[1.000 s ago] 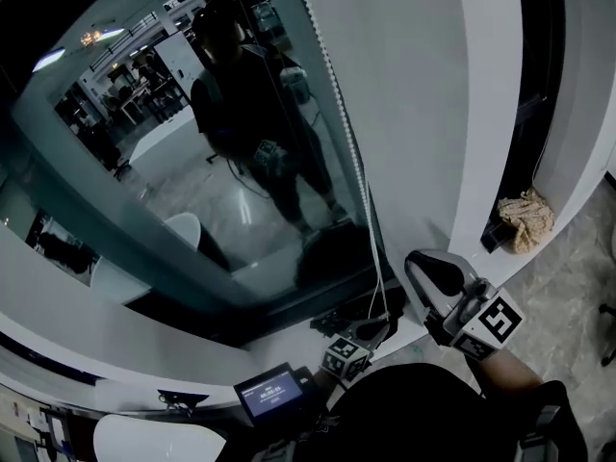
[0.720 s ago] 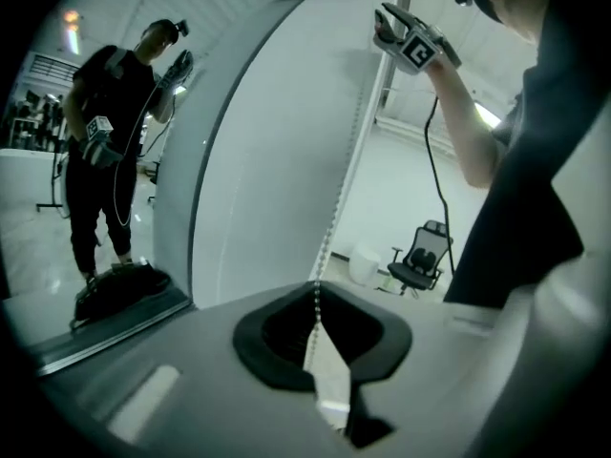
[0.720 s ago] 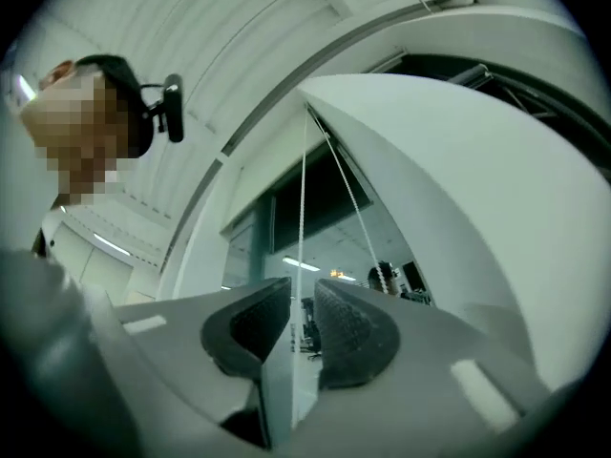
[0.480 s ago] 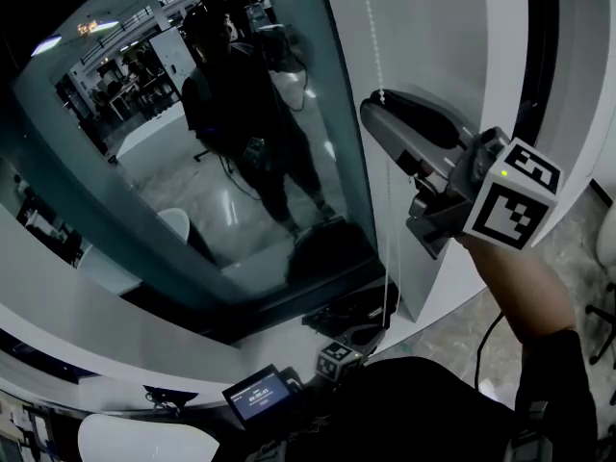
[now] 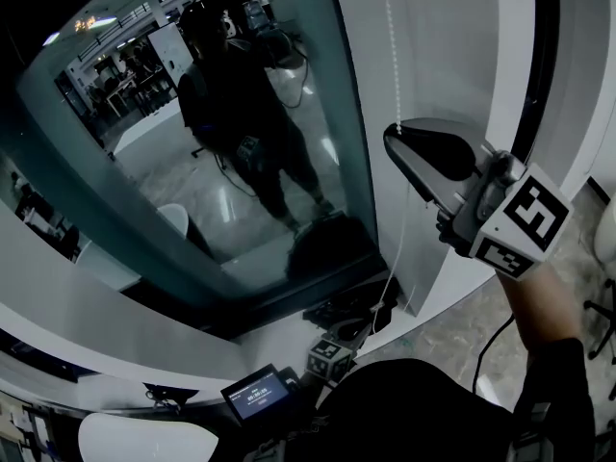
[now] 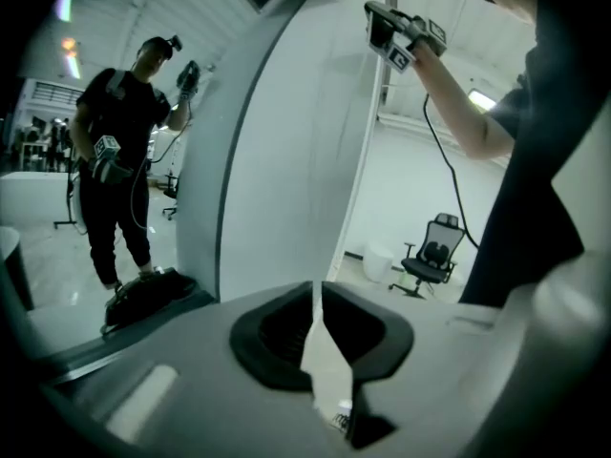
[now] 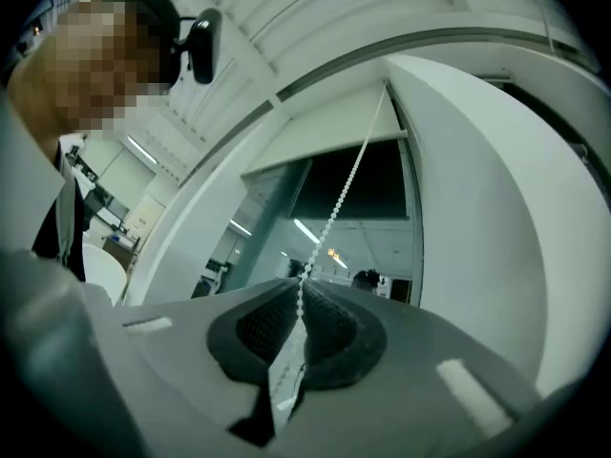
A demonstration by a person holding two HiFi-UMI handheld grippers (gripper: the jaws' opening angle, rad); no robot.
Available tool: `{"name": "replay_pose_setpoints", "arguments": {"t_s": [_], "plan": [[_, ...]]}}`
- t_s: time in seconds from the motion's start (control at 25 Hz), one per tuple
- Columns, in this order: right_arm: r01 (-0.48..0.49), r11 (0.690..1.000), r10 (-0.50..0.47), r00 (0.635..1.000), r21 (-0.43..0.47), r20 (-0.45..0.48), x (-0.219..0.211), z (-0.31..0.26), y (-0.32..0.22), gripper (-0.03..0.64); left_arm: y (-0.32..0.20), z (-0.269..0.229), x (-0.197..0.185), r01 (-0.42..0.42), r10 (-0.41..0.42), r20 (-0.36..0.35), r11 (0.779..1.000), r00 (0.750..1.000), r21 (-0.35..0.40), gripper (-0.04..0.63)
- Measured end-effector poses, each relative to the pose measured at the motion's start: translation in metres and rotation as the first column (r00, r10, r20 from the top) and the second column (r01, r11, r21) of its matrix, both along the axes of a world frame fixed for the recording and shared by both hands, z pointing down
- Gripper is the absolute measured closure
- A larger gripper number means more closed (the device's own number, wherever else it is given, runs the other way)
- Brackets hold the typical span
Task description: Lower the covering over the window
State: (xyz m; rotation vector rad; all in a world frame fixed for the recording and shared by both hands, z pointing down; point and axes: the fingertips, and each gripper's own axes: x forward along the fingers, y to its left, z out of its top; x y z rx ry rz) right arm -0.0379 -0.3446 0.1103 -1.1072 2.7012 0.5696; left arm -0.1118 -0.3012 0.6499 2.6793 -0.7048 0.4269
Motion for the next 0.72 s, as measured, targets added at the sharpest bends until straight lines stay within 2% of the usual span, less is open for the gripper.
{"name": "replay_pose_setpoints", "arguments": {"t_s": [0.12, 0.24, 0.36, 0.44, 0.52, 0.6, 0.72], "plan": [[-0.043, 0.996, 0.039, 0.997, -0.074, -0.059, 0.009, 0.047, -0.008, 0.604, -0.009, -0.025, -0.02, 0.046, -0.047, -0.053, 0.999, 0.998, -0.02, 0.555], [-0.137, 0.98, 0.111, 0.978, -0.141, -0.175, 0.012, 0.129, -0.015, 0.604, -0.012, -0.066, -0.044, 0.058, -0.059, -0.083, 0.998, 0.995, -0.018, 0.555], [-0.196, 0.935, 0.127, 0.963, -0.295, -0.237, 0.009, 0.237, -0.017, 0.604, -0.032, -0.106, -0.072, 0.092, -0.087, -0.133, 0.995, 0.987, 0.03, 0.566], [-0.217, 0.89, 0.114, 0.957, -0.402, -0.266, 0.002, 0.306, -0.014, 0.604, -0.046, -0.151, -0.077, 0.117, -0.098, -0.214, 0.99, 0.972, 0.074, 0.566], [-0.231, 0.838, 0.092, 0.953, -0.494, -0.289, -0.005, 0.363, -0.007, 0.603, -0.055, -0.205, -0.065, 0.103, -0.057, -0.317, 0.986, 0.947, 0.131, 0.566], [-0.243, 0.785, 0.076, 0.95, -0.569, -0.302, -0.01, 0.407, 0.002, 0.603, -0.056, -0.257, -0.036, 0.045, 0.044, -0.388, 0.975, 0.921, 0.217, 0.563], [-0.26, 0.724, 0.061, 0.947, -0.639, -0.316, -0.01, 0.452, 0.008, 0.603, -0.05, -0.322, 0.025, -0.054, 0.226, -0.432, 0.926, 0.873, 0.375, 0.522]]}}
